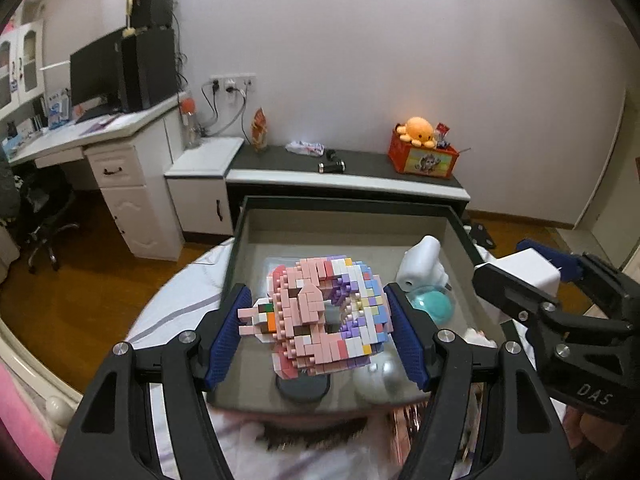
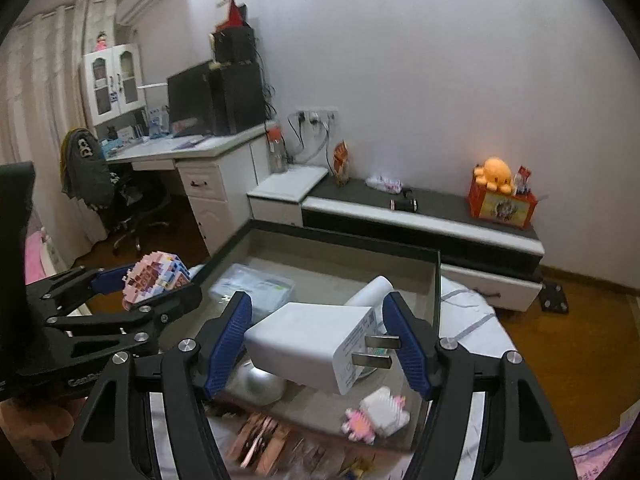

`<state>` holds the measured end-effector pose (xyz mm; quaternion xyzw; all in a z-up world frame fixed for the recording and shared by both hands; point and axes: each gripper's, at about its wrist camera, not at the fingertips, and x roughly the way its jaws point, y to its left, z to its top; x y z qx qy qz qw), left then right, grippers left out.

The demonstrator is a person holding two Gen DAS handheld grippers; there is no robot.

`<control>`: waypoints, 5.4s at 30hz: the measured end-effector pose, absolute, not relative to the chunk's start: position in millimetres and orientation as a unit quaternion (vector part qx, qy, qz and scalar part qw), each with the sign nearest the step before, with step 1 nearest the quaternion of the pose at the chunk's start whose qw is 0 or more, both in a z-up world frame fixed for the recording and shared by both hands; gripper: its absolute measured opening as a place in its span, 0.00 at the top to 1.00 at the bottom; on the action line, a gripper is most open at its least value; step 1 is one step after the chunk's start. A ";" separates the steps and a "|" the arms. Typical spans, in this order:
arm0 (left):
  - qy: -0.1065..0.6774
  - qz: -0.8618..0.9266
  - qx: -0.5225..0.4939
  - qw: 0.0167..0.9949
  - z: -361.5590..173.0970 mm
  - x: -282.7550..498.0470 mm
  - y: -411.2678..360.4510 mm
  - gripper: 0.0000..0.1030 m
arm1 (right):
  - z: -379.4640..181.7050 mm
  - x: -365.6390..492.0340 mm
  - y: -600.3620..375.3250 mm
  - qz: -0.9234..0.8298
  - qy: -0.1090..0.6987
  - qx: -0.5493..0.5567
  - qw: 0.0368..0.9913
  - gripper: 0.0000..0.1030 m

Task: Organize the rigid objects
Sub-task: 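Place the block donut in the box with the left tool while the right tool places the charger, then withdraw both open tools from the box toward the remaining items, then grasp the rose-gold cup with the left tool while the right tool grasps the blue-and-gold box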

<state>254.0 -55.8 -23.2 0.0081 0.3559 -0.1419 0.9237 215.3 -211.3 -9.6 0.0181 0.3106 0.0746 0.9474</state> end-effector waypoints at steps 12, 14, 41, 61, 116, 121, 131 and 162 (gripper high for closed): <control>0.409 -0.130 0.041 0.902 -83.8 297.8 -84.2 0.26 | -70.3 265.1 -233.0 0.065 0.383 0.042 0.920 0.32; 0.412 -0.124 0.036 0.902 -85.9 298.2 -82.1 0.17 | -73.1 265.3 -235.7 0.059 0.383 0.045 0.921 0.31; 0.286 -0.059 0.015 0.956 29.2 133.0 -7.2 0.00 | 34.2 118.6 -203.0 0.051 0.277 0.037 0.959 0.00; 0.289 -0.048 -0.021 0.956 28.6 10.9 15.3 0.00 | 45.9 -22.3 -203.2 0.047 0.243 0.055 0.967 0.00; 0.398 -0.109 0.020 0.911 -90.2 133.6 -66.5 0.00 | -114.0 111.5 -245.3 -0.015 0.418 0.088 0.904 0.07; 0.404 -0.118 0.019 0.907 -98.4 145.9 -79.1 0.00 | -121.7 126.2 -246.8 -0.009 0.426 0.098 0.899 0.26; 0.413 -0.123 0.014 0.902 -110.7 160.8 -85.2 0.01 | -126.1 134.0 -248.1 -0.012 0.443 0.083 0.892 0.41; 0.437 -0.115 0.019 0.892 -139.5 179.8 -88.7 0.54 | -129.4 115.0 -231.7 0.000 0.437 0.016 0.899 0.62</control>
